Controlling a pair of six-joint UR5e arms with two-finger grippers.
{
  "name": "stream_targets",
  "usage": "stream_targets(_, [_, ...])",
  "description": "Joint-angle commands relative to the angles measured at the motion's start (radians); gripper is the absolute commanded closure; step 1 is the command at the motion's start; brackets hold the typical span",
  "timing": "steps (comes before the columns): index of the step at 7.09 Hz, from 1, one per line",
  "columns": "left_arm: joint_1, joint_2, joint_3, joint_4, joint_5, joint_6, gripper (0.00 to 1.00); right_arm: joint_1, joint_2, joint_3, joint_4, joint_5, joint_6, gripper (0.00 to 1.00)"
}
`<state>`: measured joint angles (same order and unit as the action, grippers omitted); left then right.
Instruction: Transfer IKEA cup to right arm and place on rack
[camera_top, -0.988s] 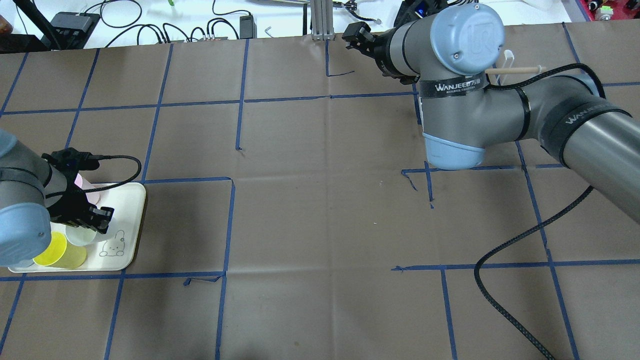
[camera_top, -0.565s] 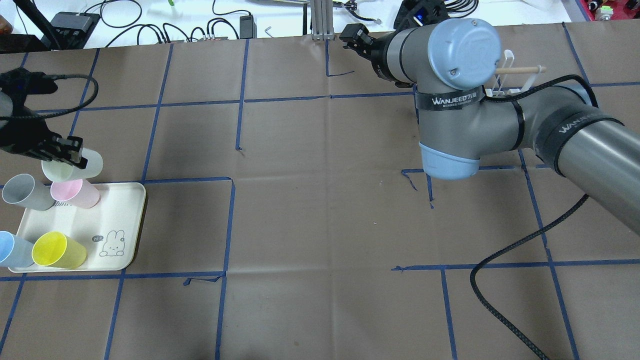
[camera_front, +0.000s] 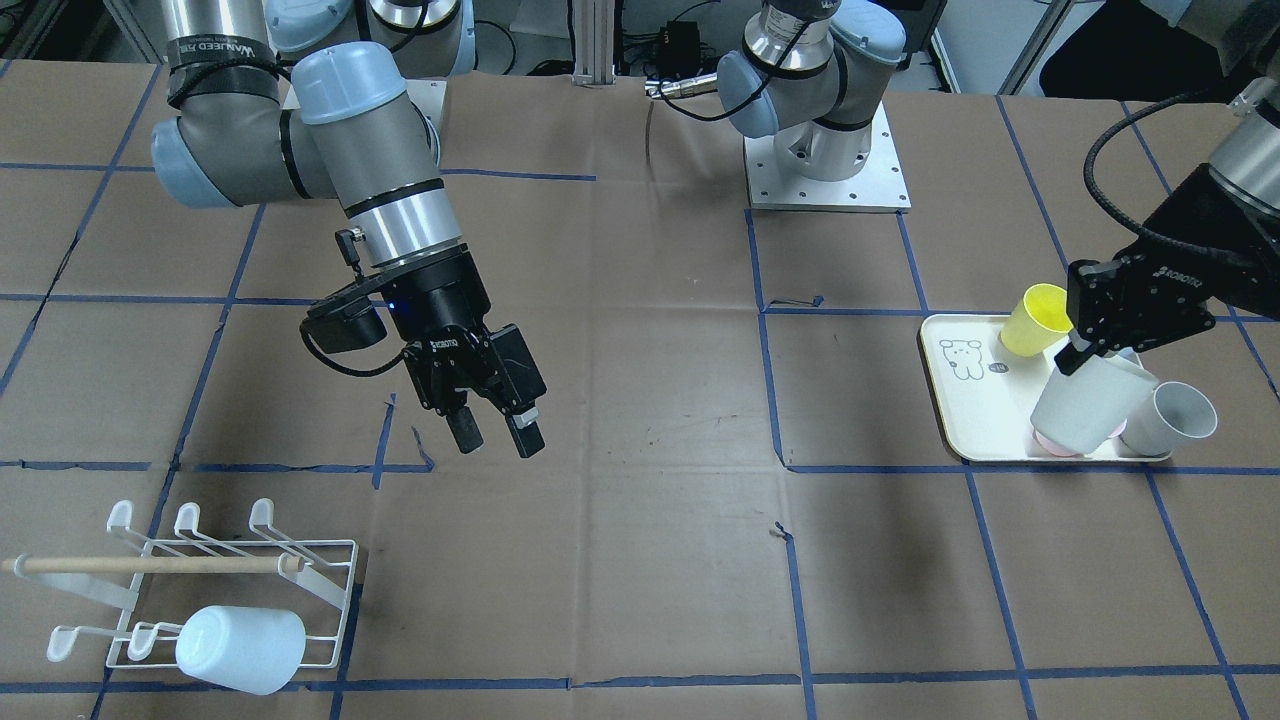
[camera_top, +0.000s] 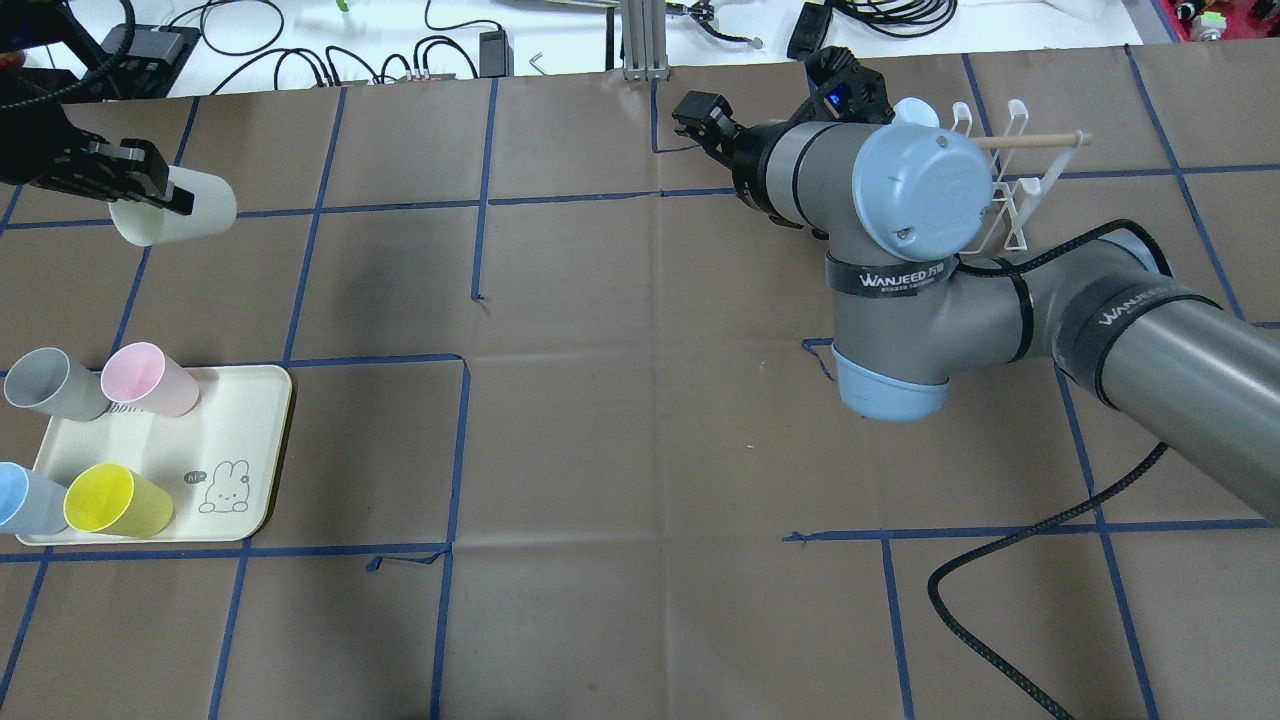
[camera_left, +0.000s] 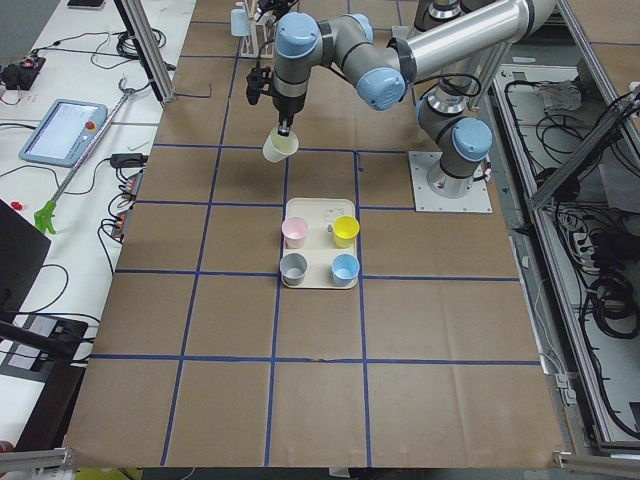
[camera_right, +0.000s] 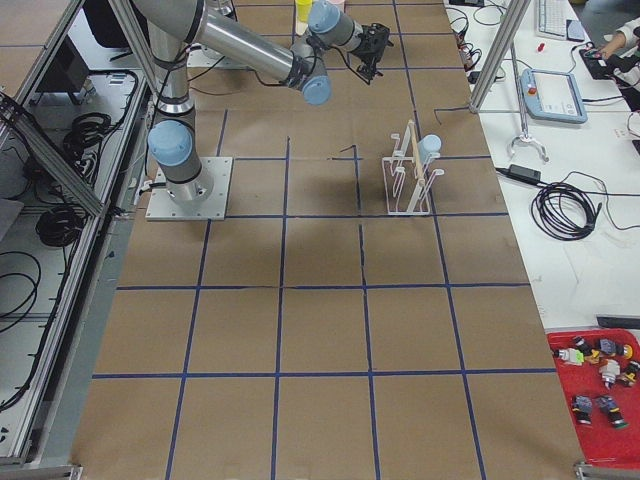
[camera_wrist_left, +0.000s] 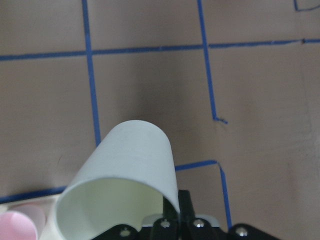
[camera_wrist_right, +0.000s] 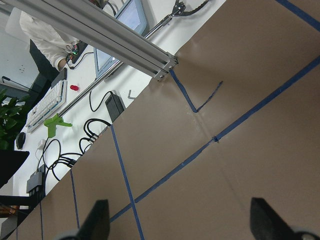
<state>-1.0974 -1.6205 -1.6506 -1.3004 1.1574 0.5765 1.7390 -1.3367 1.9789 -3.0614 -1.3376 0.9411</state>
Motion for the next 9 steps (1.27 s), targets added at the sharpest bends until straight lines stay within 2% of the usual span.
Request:
stream_targets(1, [-0.002, -0.038, -0.040, 0.203, -0.263, 0.002, 1.00, -0.007, -0.022, 0.046, -0.025, 0.005, 0.038, 0.00])
stream_targets(3, [-0.027, -0.039, -0.163, 0.464, -0.446, 0.040, 1.00, -0.010, -0.036, 0.075, -0.031, 0.020, 0.044, 0.00])
stream_targets(5, [-0.032, -0.061, -0.309, 0.759, -0.562, 0.042, 1.00, -0.012, -0.036, 0.078, -0.030, 0.026, 0.045, 0.00])
stream_targets(6, [-0.035, -0.134, -0.328, 0.906, -0.641, 0.043, 1.00, -0.012, -0.035, 0.080, -0.031, 0.026, 0.047, 0.00])
stream_targets(7, [-0.060, -0.210, -0.331, 1.038, -0.680, 0.045, 1.00, -0.012, -0.033, 0.080, -0.031, 0.028, 0.068, 0.00])
stream_targets(9, [-0.107, -0.286, -0.342, 1.208, -0.752, 0.049, 1.00, -0.012, -0.032, 0.081, -0.031, 0.032, 0.120, 0.00])
